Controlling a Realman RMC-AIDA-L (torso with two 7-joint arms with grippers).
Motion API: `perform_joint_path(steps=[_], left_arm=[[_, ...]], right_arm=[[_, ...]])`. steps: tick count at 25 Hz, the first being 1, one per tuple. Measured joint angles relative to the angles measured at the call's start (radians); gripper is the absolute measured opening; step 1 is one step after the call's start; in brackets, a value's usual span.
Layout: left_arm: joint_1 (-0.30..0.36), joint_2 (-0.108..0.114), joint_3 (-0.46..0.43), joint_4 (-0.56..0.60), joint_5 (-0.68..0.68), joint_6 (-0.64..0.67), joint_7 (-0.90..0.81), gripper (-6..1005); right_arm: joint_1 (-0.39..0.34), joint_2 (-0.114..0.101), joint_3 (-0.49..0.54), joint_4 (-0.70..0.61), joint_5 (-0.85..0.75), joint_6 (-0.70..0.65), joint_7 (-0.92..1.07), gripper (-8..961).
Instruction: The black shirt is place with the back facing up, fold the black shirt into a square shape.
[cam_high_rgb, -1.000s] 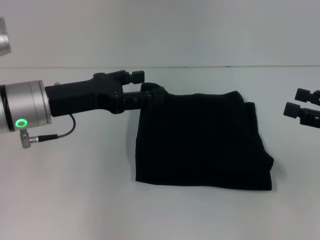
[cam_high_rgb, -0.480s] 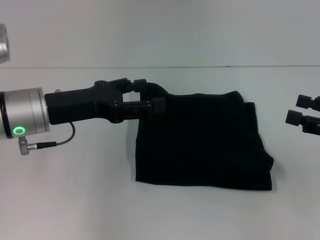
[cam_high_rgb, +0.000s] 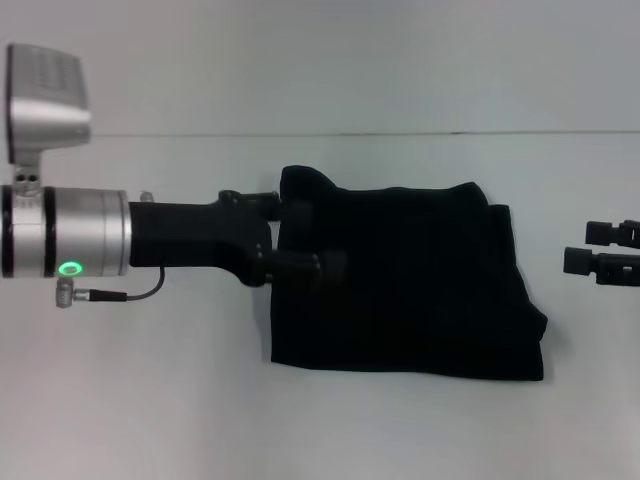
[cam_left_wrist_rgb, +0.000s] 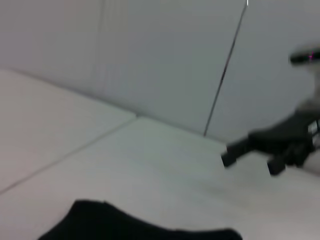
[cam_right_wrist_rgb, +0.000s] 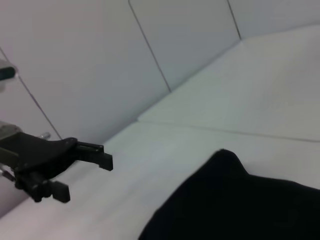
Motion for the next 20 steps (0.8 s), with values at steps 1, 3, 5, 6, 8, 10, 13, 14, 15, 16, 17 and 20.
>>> perform_joint_path(steps=[1, 3, 5, 6, 8, 10, 13, 14, 15, 16, 17, 20], left_arm=[[-0.014, 0.003, 0.004, 0.0, 0.03, -0.003, -0.008, 876], [-0.036, 0.007, 0.007, 0.0, 0.068, -0.008, -0.025, 876], [-0.06, 0.01, 0.009, -0.001, 0.109, -0.019, -0.052, 876], [-0.066, 0.01, 0.01, -0.001, 0.124, -0.022, -0.063, 876], [-0.083, 0.01, 0.011, 0.003, 0.163, -0.03, -0.086, 876], [-0.094, 0.011, 0.02, 0.008, 0.196, -0.037, -0.105, 876], [-0.104, 0.013, 0.043, 0.018, 0.233, -0.055, -0.132, 876], [-0.107, 0.014, 0.047, 0.02, 0.239, -0.062, -0.136, 876], [-0.108, 0.015, 0.051, 0.021, 0.245, -0.068, -0.14, 876], [-0.109, 0.015, 0.053, 0.022, 0.248, -0.072, -0.141, 876], [-0.11, 0.015, 0.054, 0.023, 0.25, -0.076, -0.143, 876], [-0.111, 0.016, 0.057, 0.027, 0.251, -0.079, -0.144, 876]], right_arm=[[0.009, 0.002, -0.001, -0.016, -0.015, 0.001, 0.017, 926], [0.031, 0.003, -0.011, -0.04, -0.047, 0.002, 0.056, 926], [0.055, 0.0, -0.032, -0.048, -0.077, 0.004, 0.094, 926], [0.066, -0.001, -0.042, -0.049, -0.089, 0.006, 0.109, 926], [0.09, -0.002, -0.064, -0.05, -0.113, 0.021, 0.136, 926], [0.108, -0.002, -0.087, -0.051, -0.129, 0.041, 0.158, 926], [0.135, -0.003, -0.127, -0.054, -0.141, 0.062, 0.189, 925], [0.142, -0.004, -0.141, -0.055, -0.143, 0.065, 0.197, 925], [0.147, -0.005, -0.156, -0.056, -0.143, 0.071, 0.208, 925], [0.151, -0.006, -0.171, -0.058, -0.144, 0.08, 0.218, 925], [0.153, -0.006, -0.183, -0.06, -0.144, 0.09, 0.227, 925], [0.16, -0.006, -0.209, -0.061, -0.145, 0.11, 0.237, 924]])
